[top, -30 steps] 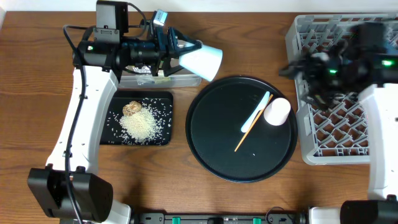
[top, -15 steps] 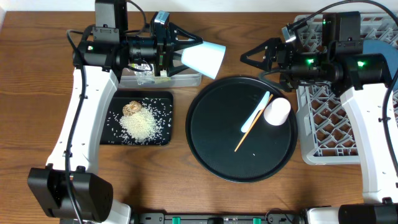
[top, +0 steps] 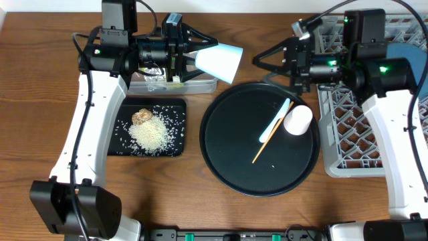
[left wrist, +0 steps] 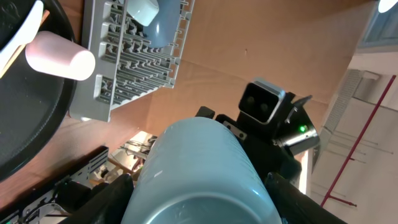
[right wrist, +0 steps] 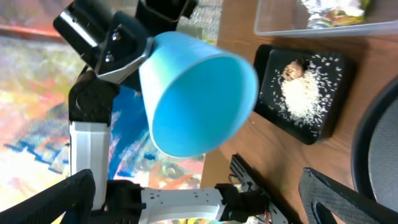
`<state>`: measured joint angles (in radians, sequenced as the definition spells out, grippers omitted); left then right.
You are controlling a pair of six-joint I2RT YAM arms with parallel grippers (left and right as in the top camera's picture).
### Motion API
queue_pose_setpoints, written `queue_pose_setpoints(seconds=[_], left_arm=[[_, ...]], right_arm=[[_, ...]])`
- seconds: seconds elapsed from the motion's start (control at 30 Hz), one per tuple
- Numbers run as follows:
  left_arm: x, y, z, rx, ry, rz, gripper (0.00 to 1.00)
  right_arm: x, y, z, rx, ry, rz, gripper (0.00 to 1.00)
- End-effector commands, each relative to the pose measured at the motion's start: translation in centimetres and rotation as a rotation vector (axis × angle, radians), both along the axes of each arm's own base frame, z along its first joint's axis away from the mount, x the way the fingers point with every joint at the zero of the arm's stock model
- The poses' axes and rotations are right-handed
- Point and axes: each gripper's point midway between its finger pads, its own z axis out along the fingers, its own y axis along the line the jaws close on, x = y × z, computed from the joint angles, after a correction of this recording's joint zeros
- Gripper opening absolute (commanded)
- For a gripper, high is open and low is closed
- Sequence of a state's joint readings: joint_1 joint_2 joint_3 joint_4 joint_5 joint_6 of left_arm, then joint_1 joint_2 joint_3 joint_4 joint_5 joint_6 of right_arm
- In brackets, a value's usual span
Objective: Sort waste into correct bins and load items into the dishwasher rack
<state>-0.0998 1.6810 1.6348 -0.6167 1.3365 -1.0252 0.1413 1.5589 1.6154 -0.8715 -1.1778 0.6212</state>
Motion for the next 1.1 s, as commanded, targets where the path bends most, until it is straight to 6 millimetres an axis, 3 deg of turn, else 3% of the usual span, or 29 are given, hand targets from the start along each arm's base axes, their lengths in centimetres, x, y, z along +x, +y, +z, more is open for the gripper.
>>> queue_pose_setpoints(seconds=[0.0, 0.13, 0.37, 0.57, 0.8, 0.9, 1.07], left_arm=[[-0.4, 0.1, 0.9, -0.020, -0.011, -0.014, 0.30], [-0.4, 0.0, 0.9, -0.019, -0.024, -0.016, 0.30], [-0.2, 0.0, 1.0, -0.015, -0.085, -0.024, 0.30], [-0.1, 0.0, 0.9, 0.000, -0.150, -0.029, 0.30], [0.3, 0.1, 0.2, 0.055, -0.280, -0.028, 0.30], [0.6, 0.3, -1.4, 0.141, -0.296, -0.004, 0.30], [1.3, 1.7, -6.3, 0.424, -0.257, 0.075, 0.30]], right_arm=[[-0.2, 0.9, 0.0, -0.019, -0.001, 0.004, 0.99], [-0.2, 1.8, -0.8, -0.070, -0.014, -0.007, 0.99], [-0.8, 3.8, -0.2, -0.065, -0.112, 0.054, 0.99], [-0.5, 4.5, -1.0, -0.122, -0.145, 0.033, 0.99], [0.8, 4.2, -4.0, -0.330, -0.178, -0.082, 0.99], [1.2, 3.2, -5.4, -0.419, -0.158, -0.133, 0.99], [0.7, 2.2, -5.0, -0.445, -0.207, -0.120, 0.99]])
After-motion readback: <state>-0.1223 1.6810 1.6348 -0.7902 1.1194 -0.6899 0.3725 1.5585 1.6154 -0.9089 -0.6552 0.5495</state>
